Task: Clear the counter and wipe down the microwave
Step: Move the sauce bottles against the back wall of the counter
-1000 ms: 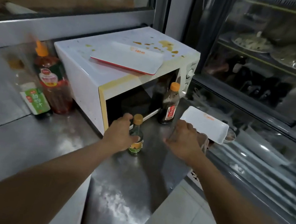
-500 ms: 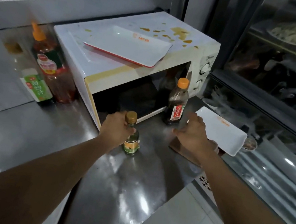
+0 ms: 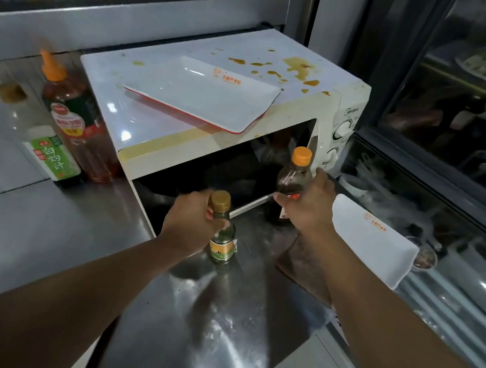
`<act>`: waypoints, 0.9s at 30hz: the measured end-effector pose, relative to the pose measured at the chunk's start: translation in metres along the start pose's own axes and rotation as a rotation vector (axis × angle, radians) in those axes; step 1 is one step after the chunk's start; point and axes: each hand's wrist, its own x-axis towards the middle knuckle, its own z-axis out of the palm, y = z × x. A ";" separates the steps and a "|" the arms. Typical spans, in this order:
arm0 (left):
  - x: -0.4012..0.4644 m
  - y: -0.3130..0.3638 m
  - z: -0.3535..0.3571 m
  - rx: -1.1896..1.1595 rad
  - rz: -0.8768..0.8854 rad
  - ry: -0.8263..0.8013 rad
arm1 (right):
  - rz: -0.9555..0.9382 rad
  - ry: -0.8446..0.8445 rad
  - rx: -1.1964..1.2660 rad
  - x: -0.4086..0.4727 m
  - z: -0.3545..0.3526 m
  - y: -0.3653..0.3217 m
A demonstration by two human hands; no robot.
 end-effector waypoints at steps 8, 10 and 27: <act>0.007 0.008 0.008 -0.018 0.034 0.022 | 0.038 0.133 0.024 0.023 0.030 0.009; 0.007 0.008 0.009 -0.032 0.041 0.023 | 0.034 0.151 0.051 0.025 0.034 0.010; -0.042 0.001 -0.035 0.000 0.018 0.053 | 0.014 0.176 0.081 -0.044 0.014 0.013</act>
